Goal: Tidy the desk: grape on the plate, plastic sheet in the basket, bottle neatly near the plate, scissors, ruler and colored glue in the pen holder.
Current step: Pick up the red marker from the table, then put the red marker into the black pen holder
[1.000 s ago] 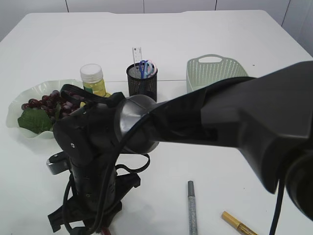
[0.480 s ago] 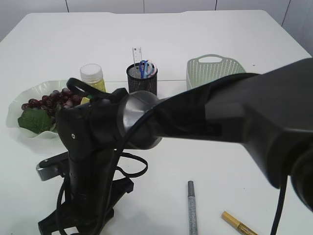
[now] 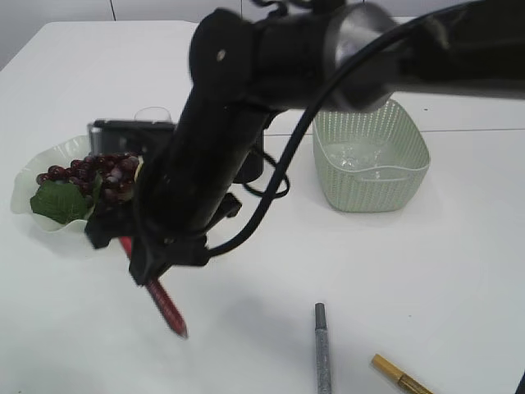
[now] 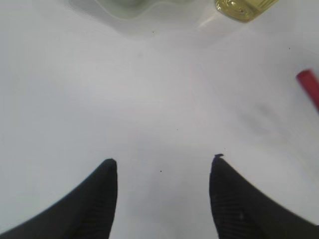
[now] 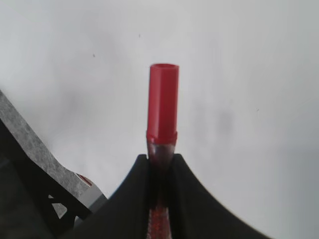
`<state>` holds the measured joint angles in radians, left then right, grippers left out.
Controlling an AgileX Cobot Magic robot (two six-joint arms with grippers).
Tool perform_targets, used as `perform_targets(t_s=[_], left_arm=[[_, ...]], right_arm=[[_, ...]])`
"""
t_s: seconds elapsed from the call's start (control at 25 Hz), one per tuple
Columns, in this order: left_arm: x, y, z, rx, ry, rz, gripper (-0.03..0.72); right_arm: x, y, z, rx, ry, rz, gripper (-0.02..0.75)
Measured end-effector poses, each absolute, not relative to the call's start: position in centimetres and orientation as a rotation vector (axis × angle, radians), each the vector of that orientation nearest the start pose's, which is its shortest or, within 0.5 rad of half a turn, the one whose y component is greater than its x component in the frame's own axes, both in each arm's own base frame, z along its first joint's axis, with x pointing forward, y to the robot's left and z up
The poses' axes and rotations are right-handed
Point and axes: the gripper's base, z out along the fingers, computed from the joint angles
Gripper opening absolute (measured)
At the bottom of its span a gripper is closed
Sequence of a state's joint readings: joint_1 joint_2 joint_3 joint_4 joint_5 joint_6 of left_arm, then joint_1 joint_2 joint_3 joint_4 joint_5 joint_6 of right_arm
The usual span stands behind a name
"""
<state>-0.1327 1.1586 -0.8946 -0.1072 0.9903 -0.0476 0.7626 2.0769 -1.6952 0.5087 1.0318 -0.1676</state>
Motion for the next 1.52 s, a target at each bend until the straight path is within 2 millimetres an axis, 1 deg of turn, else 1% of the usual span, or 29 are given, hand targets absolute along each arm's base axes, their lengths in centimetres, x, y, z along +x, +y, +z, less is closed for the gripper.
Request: perform_targets(t_s=[0.12, 0.24, 0.36, 0.56, 0.68, 0.8, 0.92, 1.0, 1.12, 1.32, 1.44, 1.52], left_arm=[[20.6, -3.6, 29.1, 0.061, 2.742, -0.189, 0.433], [20.6, -3.6, 29.1, 0.061, 2.742, -0.189, 0.433], [20.6, -3.6, 29.1, 0.061, 2.742, -0.189, 0.433], [20.6, -3.6, 29.1, 0.061, 2.744, -0.189, 0.433], [20.5, -3.6, 29.1, 0.062, 2.746, -0.189, 0.433], [20.5, -3.6, 29.1, 0.062, 2.752, -0.189, 0.433], [20.3, -3.5, 29.0, 0.065, 2.776, -0.188, 0.433], [20.2, -3.5, 29.0, 0.066, 2.788, -0.187, 0.433], [20.1, -3.5, 29.0, 0.066, 2.795, -0.187, 0.433], [19.8, -3.5, 28.9, 0.070, 2.828, -0.185, 0.433], [19.8, -3.5, 28.8, 0.071, 2.838, -0.185, 0.433], [19.7, -3.5, 28.8, 0.071, 2.840, -0.185, 0.433]], right_arm=[[31.6, 30.5, 24.1, -1.002, 2.685, 0.811, 0.060], [33.6, 27.7, 25.3, -0.964, 2.635, 0.843, 0.060], [35.6, 25.1, 25.9, -0.900, 2.586, 0.955, 0.060], [38.4, 21.1, 27.1, -0.824, 2.423, 1.118, 0.060], [40.0, 18.4, 27.9, -0.782, 2.300, 1.177, 0.060], [41.6, 15.6, 28.7, -0.700, 2.156, 1.258, 0.060], [43.2, 13.1, 28.7, -0.631, 2.022, 1.278, 0.060], [44.0, 12.3, 28.4, -0.621, 1.953, 1.251, 0.060], [44.8, 12.3, 27.7, -0.634, 1.859, 1.223, 0.060], [46.8, 12.5, 24.7, -0.607, 1.725, 1.204, 0.060], [47.9, 12.6, 23.5, -0.662, 1.640, 1.120, 0.060], [48.4, 12.8, 23.2, -0.732, 1.577, 1.045, 0.060]])
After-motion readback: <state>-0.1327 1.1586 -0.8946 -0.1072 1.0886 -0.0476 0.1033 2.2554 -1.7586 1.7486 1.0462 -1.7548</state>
